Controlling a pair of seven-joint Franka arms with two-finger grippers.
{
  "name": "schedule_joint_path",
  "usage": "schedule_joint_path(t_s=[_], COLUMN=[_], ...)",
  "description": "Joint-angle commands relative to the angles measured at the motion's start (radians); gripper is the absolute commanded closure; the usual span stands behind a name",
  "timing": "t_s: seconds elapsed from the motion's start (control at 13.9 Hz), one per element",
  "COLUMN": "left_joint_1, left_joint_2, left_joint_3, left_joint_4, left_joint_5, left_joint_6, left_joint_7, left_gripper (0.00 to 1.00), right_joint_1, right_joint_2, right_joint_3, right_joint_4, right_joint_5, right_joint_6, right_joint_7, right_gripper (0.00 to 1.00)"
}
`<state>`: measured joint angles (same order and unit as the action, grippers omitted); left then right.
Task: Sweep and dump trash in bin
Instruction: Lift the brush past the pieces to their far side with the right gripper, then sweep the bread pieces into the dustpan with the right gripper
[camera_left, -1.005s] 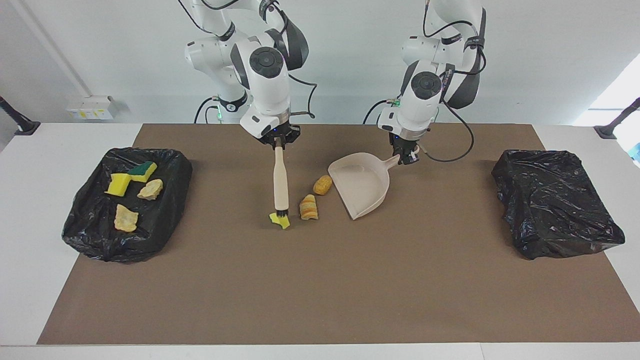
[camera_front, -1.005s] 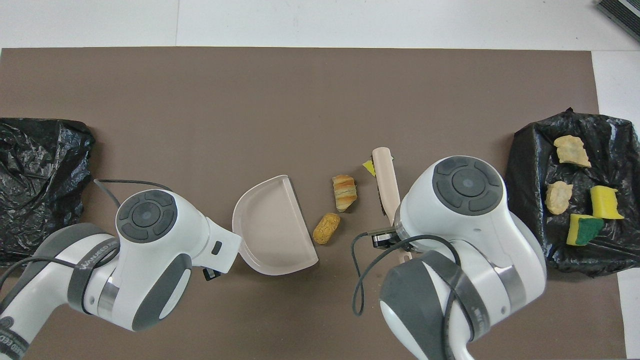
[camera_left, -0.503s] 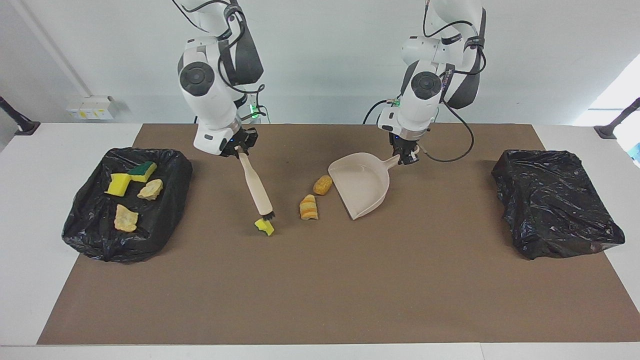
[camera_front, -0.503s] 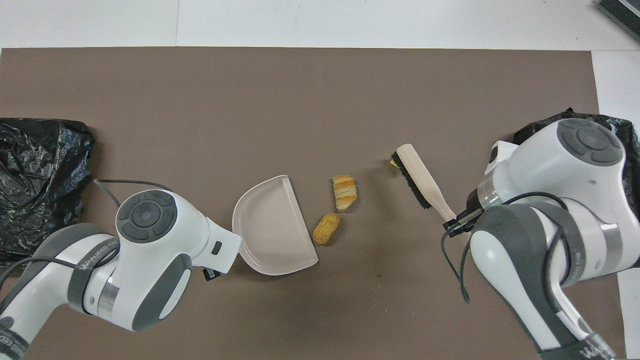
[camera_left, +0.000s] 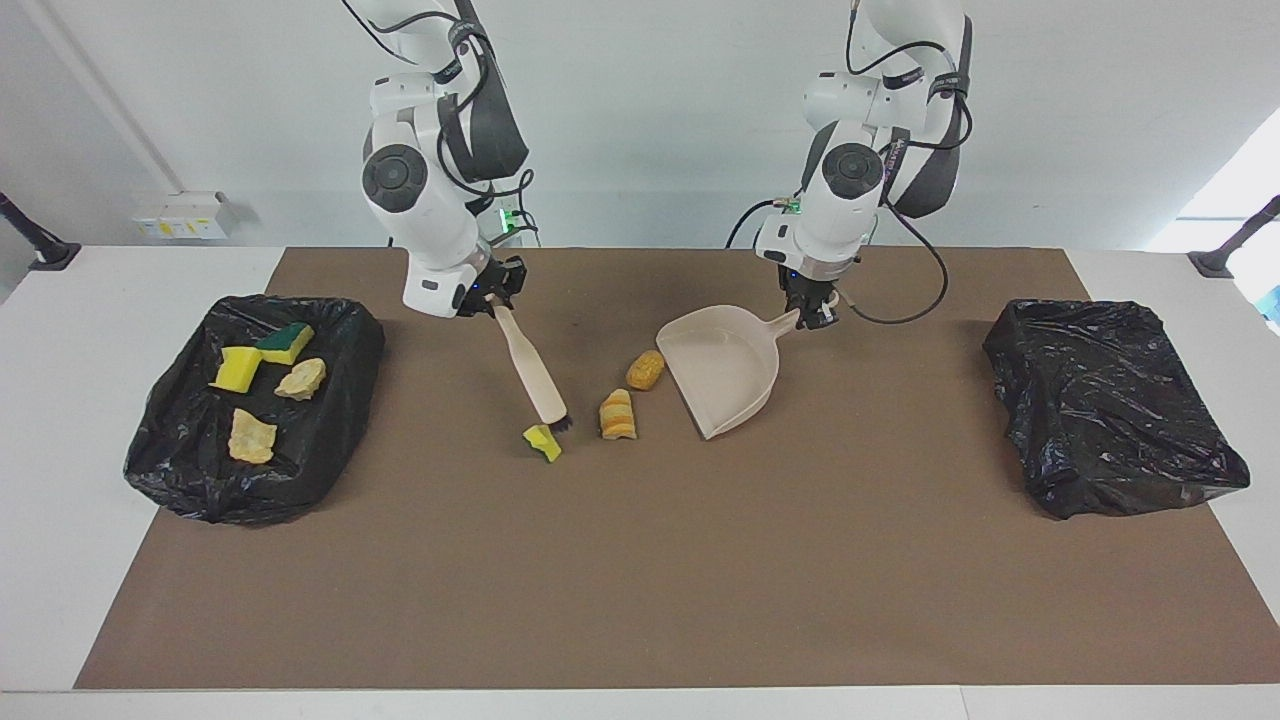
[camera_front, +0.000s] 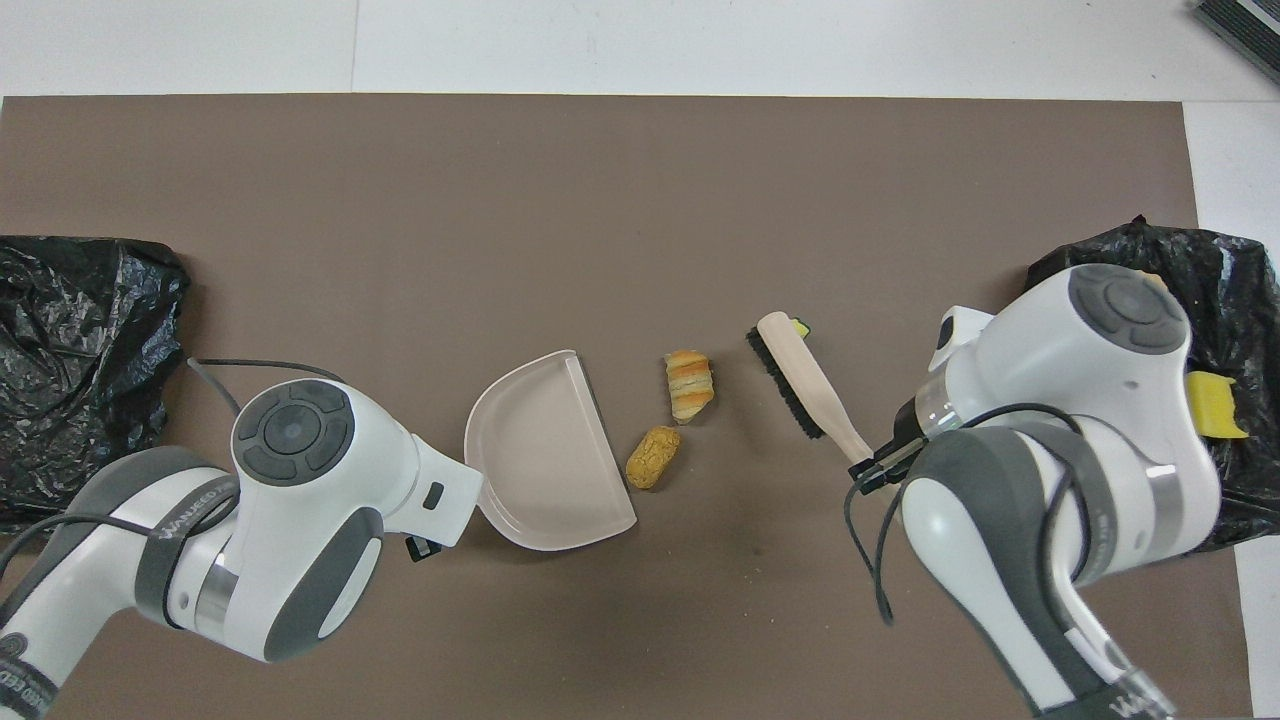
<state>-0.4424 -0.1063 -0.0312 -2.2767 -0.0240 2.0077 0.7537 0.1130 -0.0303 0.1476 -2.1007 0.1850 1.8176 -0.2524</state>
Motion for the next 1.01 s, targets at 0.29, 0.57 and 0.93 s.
schedule_joint_path(t_s=[0.29,0.57,0.93], left_joint_1=[-0.001,-0.001,-0.001], left_joint_2=[-0.032,-0.032,-0.032], left_joint_3=[0.004,0.004,0.004], left_joint_4=[-0.030,-0.030,-0.030], left_joint_5=[0.010,0.012,0.012], left_joint_6=[0.003,0.005,0.005], left_joint_7=[0.004,0.004,0.004], left_gripper=[1.00,1.00,1.00], right_joint_1=[0.083,0.184,0.304], right_joint_2=[0.036,0.052,0.049], right_joint_3=[0.003,0.006,0.010], right_joint_4=[-0.119,-0.117,-0.107], right_joint_5=[0.025,0.028,0.178], right_joint_6=[0.215,0.250,0.295], right_joint_7=[0.156,0.315,0.401], right_gripper=[1.00,1.00,1.00])
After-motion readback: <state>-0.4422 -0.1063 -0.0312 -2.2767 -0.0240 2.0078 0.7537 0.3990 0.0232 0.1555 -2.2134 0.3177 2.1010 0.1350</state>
